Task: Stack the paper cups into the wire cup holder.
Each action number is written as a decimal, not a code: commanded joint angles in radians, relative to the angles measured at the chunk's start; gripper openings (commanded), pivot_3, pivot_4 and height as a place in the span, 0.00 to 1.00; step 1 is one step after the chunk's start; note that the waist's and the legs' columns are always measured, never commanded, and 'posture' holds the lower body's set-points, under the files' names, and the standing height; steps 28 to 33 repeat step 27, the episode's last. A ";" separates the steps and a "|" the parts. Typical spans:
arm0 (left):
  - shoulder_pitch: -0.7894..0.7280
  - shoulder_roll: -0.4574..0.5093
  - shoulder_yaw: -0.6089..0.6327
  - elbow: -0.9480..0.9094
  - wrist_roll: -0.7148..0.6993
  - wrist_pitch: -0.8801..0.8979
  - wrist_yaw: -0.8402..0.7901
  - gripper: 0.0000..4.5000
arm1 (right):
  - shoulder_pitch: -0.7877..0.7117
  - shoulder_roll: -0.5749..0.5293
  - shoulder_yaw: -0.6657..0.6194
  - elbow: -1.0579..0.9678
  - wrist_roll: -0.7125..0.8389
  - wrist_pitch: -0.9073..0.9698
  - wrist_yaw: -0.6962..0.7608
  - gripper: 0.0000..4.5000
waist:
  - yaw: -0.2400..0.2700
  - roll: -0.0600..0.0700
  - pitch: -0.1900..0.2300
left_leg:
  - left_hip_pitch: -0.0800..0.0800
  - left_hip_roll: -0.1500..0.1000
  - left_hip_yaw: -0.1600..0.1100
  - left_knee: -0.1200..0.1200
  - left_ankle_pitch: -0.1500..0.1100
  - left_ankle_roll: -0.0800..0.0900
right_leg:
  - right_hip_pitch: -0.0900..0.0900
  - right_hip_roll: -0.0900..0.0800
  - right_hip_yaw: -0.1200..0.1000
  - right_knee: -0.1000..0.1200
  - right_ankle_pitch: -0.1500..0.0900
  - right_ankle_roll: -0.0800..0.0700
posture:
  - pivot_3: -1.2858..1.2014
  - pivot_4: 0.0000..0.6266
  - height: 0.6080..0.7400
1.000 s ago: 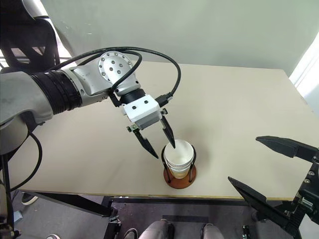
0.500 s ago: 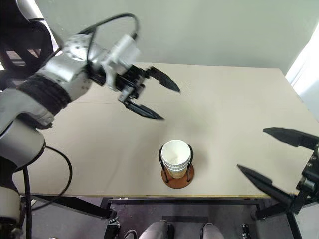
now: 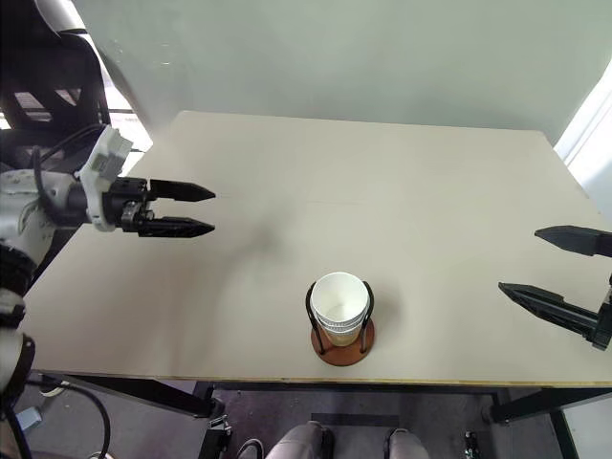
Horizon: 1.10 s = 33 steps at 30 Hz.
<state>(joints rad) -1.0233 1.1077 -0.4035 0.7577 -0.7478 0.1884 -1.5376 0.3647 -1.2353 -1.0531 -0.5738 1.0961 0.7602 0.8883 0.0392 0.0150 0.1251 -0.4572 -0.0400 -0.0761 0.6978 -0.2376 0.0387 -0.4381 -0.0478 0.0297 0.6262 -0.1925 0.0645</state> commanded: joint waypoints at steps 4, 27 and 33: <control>0.154 0.051 0.246 -0.185 0.063 0.053 0.033 1.00 | -0.106 -0.015 0.091 0.102 -0.121 -0.034 0.108 1.00 | -0.005 0.000 0.000 | 0.002 0.000 0.000 -0.001 0.000 -0.003 | 0.000 0.001 0.000 0.000 -0.001 -0.001 | 0.52 0.24 1.00; 0.137 -0.110 0.513 -0.289 0.162 0.191 0.125 1.00 | -0.285 0.002 0.154 0.111 -0.224 0.065 0.189 1.00 | -0.011 0.000 0.000 | 0.004 0.001 -0.002 -0.003 0.004 -0.010 | -0.002 0.002 0.000 0.002 0.004 -0.010 | 0.52 0.24 1.00; 0.137 -0.110 0.513 -0.289 0.162 0.191 0.125 1.00 | -0.285 0.002 0.154 0.111 -0.224 0.065 0.189 1.00 | -0.011 0.000 0.000 | 0.004 0.001 -0.002 -0.003 0.004 -0.010 | -0.002 0.002 0.000 0.002 0.004 -0.010 | 0.52 0.24 1.00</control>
